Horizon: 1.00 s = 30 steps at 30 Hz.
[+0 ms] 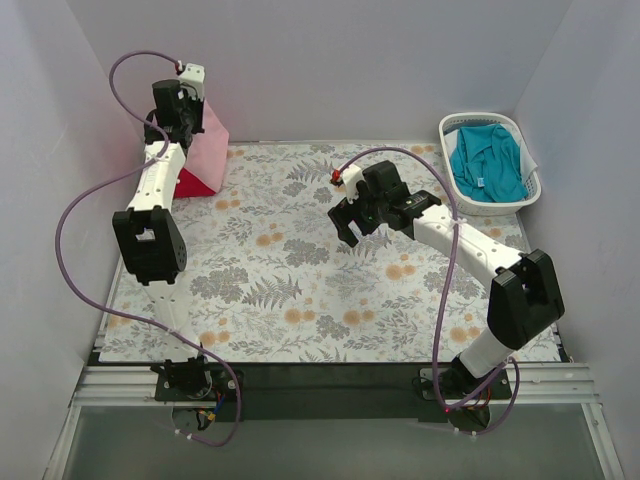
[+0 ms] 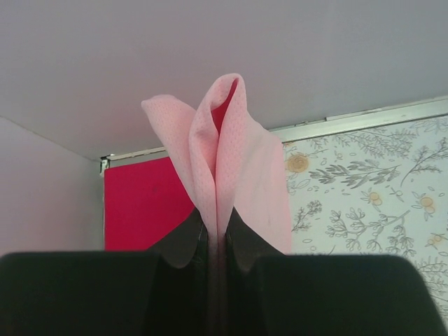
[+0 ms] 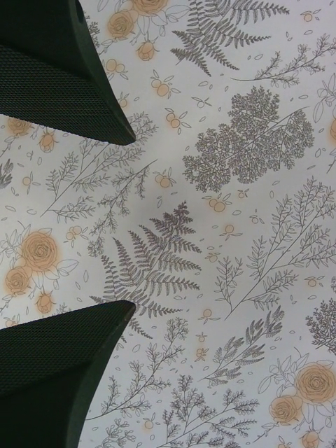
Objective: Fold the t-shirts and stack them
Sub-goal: Neatly place the folded tshirt to the corner
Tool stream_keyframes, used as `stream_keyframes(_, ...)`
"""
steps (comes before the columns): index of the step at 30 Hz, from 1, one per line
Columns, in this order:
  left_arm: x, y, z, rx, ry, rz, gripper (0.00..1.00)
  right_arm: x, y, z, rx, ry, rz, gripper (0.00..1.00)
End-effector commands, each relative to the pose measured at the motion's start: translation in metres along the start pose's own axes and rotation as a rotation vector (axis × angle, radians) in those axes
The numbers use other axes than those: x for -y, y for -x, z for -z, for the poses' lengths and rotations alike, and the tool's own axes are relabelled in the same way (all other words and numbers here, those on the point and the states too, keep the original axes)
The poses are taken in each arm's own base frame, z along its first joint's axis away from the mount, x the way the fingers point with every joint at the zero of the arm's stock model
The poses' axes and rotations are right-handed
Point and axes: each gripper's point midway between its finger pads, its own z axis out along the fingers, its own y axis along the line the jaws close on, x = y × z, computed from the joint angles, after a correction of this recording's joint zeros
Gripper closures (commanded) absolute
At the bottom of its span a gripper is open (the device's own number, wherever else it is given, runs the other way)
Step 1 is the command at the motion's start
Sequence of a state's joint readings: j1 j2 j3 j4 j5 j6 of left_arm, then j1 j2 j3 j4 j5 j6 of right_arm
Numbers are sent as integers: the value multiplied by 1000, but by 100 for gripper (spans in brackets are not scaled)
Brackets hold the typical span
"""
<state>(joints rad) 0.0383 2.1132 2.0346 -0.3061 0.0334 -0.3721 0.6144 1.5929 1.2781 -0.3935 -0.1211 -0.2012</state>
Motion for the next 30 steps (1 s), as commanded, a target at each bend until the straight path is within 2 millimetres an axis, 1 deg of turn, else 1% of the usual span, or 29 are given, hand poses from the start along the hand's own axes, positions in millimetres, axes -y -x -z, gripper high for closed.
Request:
stream_keyframes(1, -14, 13, 4, 37, 27, -38, 100, 2, 15, 2, 38, 6, -9, 2)
stream_keyframes(7, -24, -2, -9, 5, 21, -41, 100, 1, 16, -1, 32, 13, -15, 2)
stream_keyframes(8, -25, -9, -13, -7, 21, -41, 100, 1, 15, -2, 29, 14, -14, 2)
stream_keyframes(10, -29, -10, -16, -6, 25, -44, 100, 1, 15, -2, 28, 14, -16, 2)
stream_keyframes(12, -35, -16, -21, -12, 26, -45, 100, 0, 14, -3, 25, 18, -18, 2)
stream_keyframes(14, -39, -15, -24, -5, 29, -49, 100, 0, 13, -4, 21, 20, -19, 2)
stream_keyframes(15, -42, -22, -29, -15, 32, -49, 100, 0, 13, -3, 22, 18, -19, 2)
stream_keyframes(16, -44, -19, -30, -8, 38, -57, 100, 0, 13, -4, 19, 20, -18, 2)
stream_keyframes(21, -63, -22, -37, -1, 73, -84, 100, 0, 13, -7, 14, 23, -21, 2)
stream_keyframes(22, -64, -25, -39, -4, 73, -86, 100, 0, 13, -7, 12, 23, -21, 2)
stream_keyframes(27, -81, -26, -40, 7, 93, -104, 100, -1, 9, -11, 1, 31, -27, 2)
stream_keyframes(30, -86, -33, -44, -2, 96, -122, 100, -2, 7, -13, -5, 36, -30, 2)
